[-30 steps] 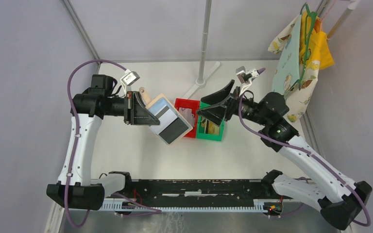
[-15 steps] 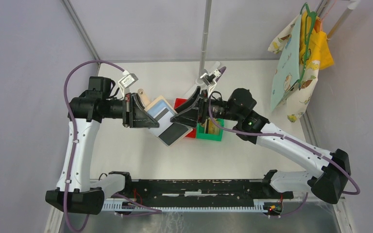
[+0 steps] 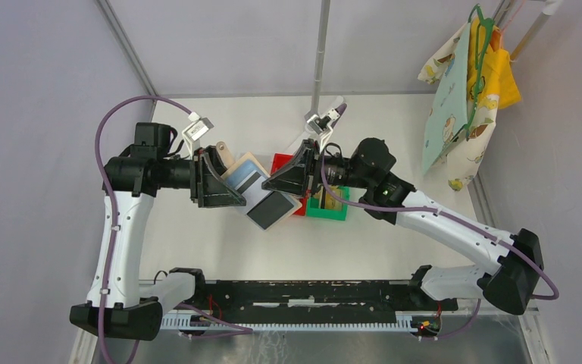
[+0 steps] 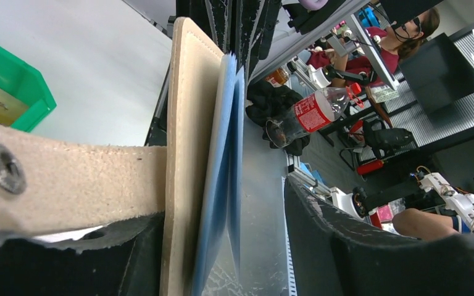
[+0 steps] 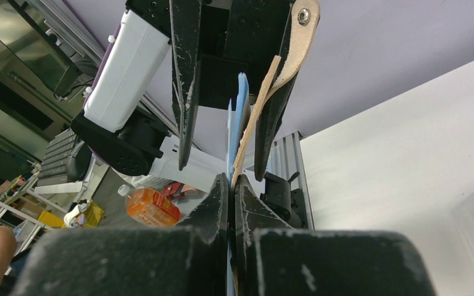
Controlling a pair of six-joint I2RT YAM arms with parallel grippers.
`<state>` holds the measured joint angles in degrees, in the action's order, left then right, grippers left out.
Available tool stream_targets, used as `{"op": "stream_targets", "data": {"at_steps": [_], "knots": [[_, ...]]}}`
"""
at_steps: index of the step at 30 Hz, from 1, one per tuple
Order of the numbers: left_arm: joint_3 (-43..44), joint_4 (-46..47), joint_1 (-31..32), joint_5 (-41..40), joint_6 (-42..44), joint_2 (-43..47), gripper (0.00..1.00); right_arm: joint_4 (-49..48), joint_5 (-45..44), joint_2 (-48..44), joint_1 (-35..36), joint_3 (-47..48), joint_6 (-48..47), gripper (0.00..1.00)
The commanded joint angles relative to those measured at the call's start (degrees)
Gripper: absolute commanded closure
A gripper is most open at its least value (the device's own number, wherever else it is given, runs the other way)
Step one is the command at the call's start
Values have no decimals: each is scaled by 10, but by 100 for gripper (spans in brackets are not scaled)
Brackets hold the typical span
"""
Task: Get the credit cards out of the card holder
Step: Remove the credit card from the card holder.
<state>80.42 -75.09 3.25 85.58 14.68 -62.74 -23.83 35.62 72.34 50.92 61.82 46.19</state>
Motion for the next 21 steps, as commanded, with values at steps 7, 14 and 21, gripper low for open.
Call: {"op": "stream_targets", "data": {"at_steps": [7,14,21], "knots": [[16,3,0,16,15,-14,60,-21,21,9,12,23,-18,100],[24,2,-1,1,12,-31,88,4,2,3,12,17,-33,75],[25,14,-8,-43,-2,-36,96,77,-108,-53,-22,12,-35,31]]}}
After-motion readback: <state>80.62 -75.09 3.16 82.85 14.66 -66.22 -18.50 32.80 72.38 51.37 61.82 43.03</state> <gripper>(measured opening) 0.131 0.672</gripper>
